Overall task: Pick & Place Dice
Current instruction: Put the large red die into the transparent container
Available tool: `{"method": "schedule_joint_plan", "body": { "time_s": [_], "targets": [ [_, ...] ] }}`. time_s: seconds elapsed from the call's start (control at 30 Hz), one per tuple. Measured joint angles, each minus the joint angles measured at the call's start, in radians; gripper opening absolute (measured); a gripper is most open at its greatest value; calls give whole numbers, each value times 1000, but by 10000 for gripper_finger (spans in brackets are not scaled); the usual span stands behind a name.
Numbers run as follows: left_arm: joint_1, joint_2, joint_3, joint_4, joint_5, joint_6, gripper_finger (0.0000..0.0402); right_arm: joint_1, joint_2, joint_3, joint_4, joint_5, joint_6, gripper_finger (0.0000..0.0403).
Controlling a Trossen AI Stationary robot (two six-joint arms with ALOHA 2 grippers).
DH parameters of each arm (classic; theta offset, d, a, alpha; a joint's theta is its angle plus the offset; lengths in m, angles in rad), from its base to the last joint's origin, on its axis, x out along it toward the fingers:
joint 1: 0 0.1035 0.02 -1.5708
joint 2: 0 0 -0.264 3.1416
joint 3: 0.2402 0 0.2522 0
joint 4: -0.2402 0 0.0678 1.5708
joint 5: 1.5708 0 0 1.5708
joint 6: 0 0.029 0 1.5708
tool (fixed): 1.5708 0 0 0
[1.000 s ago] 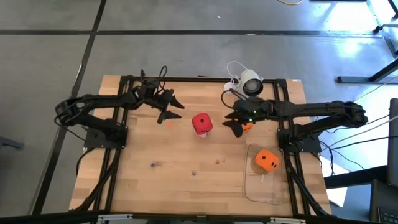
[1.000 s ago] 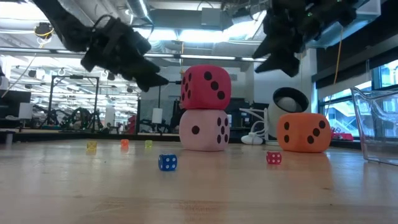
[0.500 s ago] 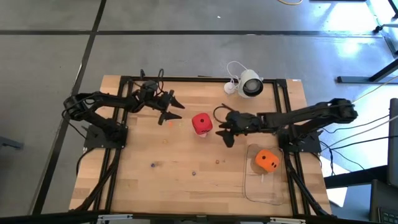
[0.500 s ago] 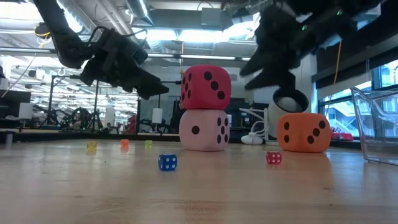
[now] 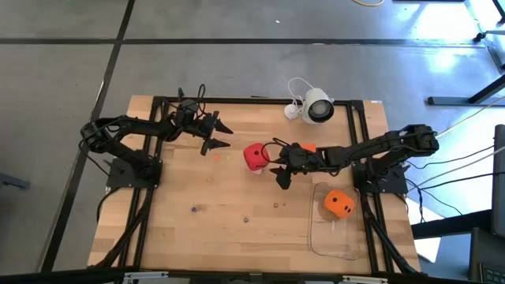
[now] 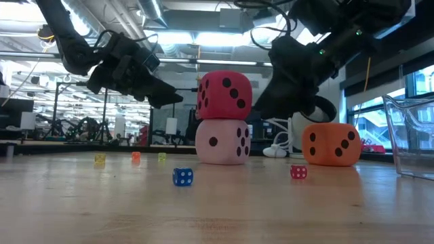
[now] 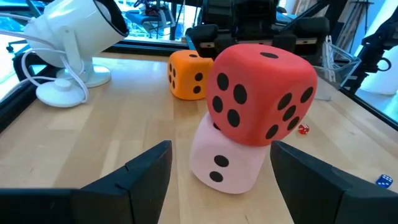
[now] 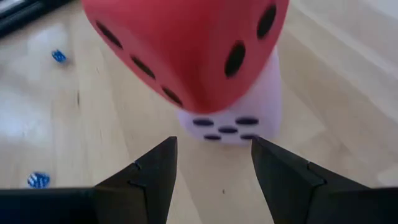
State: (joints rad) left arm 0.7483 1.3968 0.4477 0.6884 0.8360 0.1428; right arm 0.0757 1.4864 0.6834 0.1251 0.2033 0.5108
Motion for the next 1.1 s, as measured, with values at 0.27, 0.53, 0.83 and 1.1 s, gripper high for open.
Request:
{"method": "schedule_joint_plan", "body": {
  "time_s": [0.27,0.53,0.83,1.1],
  "targets": [
    [0,0,0,0,0,-1,267,-1,0,0,58,60,-32,208],
    [0,0,1,0,0,-1,267,-1,0,0,92,96,-32,208],
    [-28,0,1,0,2,0,267,-1,0,0,114,96,-30,208],
    [-96,0,2,34,-44,-5,267,-1,0,0,115,96,-25,208]
  ]
}}
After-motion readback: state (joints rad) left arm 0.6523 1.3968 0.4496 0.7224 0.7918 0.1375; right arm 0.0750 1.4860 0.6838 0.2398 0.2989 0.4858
